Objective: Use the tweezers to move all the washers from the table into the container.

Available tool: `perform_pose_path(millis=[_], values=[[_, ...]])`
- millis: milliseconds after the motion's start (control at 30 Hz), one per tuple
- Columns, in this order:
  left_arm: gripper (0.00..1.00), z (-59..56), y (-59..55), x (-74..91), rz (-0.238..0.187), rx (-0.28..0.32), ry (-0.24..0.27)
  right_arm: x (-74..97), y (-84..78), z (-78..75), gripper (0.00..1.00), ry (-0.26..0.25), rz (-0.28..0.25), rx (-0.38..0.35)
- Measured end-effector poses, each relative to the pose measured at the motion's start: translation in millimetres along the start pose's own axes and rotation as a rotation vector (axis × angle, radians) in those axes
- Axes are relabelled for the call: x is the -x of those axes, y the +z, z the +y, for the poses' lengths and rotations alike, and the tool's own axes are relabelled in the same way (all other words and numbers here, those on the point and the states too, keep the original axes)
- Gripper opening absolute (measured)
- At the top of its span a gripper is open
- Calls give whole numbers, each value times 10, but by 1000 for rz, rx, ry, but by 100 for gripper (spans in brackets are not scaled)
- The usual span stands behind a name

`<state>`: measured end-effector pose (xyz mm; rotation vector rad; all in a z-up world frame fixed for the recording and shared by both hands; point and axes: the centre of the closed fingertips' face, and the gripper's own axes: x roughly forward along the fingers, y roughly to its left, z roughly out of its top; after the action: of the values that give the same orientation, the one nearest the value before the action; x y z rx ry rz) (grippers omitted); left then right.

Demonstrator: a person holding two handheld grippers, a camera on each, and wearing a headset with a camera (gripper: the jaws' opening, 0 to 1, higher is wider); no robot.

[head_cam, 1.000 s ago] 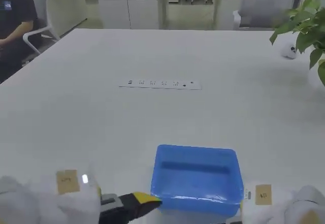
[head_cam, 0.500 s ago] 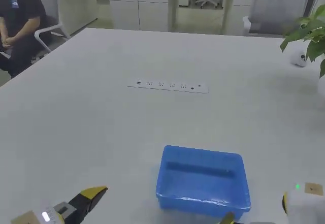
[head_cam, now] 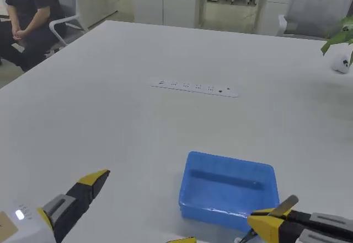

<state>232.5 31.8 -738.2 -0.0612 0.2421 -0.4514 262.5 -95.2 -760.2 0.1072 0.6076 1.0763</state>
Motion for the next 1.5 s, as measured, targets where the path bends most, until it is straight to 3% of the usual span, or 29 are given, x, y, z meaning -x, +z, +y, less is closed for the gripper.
perform_pose_path(millis=[133, 200, 300, 433, 500, 633, 867, 1200, 1500], values=[[95, -52, 10, 9, 1, -52, -14, 11, 184, -96, 3, -21, -54, -8], [95, -104, -1, 5, 9, -58, -39, 18, 278, -210, 3, -77, -86, 15], [95, -120, -19, 1, 21, -90, -39, 8, 327, -300, 3, -134, -93, 48], [95, -98, -10, 15, 19, -77, -36, -34, 286, -448, 3, -183, -69, 27], [95, -97, 84, 28, -38, -50, -40, -56, 246, -545, 3, -213, -49, 16], [94, -20, 63, 42, -28, -21, -17, -122, 192, -706, 3, -242, -14, 5], [93, -5, 74, 56, -37, 1, -10, -230, 175, -844, 3, -252, 20, 17], [93, 10, 74, 66, -42, 7, -6, -310, 31, -998, 3, -249, 95, 60], [93, -2, 77, 68, -45, 12, -12, -320, -37, -1022, 3, -251, 119, 59]])
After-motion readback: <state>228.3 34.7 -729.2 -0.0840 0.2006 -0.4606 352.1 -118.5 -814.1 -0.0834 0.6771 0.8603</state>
